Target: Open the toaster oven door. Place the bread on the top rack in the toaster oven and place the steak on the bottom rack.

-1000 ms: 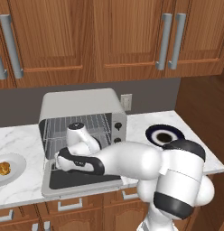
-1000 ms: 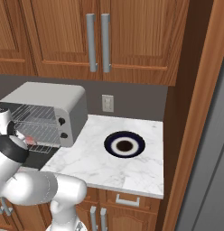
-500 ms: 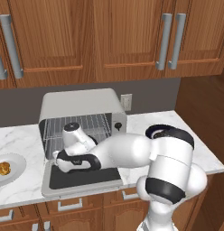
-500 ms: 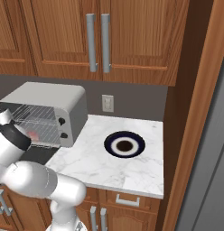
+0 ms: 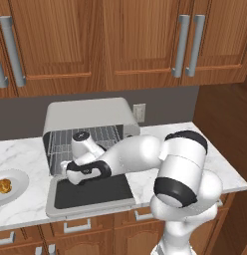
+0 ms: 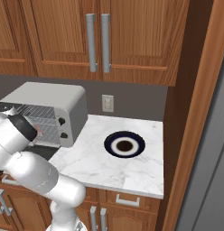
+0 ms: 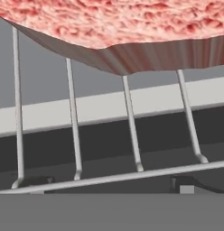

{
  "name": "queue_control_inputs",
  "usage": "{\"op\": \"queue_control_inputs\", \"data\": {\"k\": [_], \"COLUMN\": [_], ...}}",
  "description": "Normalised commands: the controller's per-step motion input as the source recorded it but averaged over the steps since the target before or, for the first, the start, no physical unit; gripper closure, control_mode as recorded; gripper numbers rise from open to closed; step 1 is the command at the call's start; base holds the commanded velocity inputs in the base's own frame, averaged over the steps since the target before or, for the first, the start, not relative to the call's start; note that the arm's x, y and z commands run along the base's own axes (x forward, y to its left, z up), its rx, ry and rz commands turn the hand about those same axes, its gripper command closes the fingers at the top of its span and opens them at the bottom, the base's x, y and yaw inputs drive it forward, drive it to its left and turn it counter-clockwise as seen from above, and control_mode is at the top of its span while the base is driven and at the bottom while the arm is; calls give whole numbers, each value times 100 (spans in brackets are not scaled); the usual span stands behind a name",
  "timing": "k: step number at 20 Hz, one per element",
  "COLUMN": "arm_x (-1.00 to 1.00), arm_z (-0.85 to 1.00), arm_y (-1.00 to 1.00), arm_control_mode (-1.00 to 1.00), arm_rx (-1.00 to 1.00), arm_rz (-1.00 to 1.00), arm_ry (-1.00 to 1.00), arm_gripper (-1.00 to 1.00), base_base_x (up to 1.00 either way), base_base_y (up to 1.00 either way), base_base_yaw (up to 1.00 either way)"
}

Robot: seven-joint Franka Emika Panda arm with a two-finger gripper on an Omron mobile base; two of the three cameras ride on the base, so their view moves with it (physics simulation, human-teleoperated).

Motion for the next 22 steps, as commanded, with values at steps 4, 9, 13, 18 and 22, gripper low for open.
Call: {"op": "queue_control_inputs", "data": {"k": [4,9,13,18,22], "arm_x": [31,23,19,24,24], "arm_z": [0,0,2,3,1], "arm_y": [-1,0,1,0,0], "arm_control_mode": [-100,-100,-100,-100,-100], "arm_rx": [0,-2,0,0,0], "arm_rz": [0,1,1,2,3], "arm_ry": [-3,-11,-13,-7,0], "arm_gripper": [-100,-100,-100,-100,-100], "base_base_x": [0,0,0,0,0], "base_base_y": [0,0,0,0,0], "base_base_yaw": [0,0,0,0,0]}}
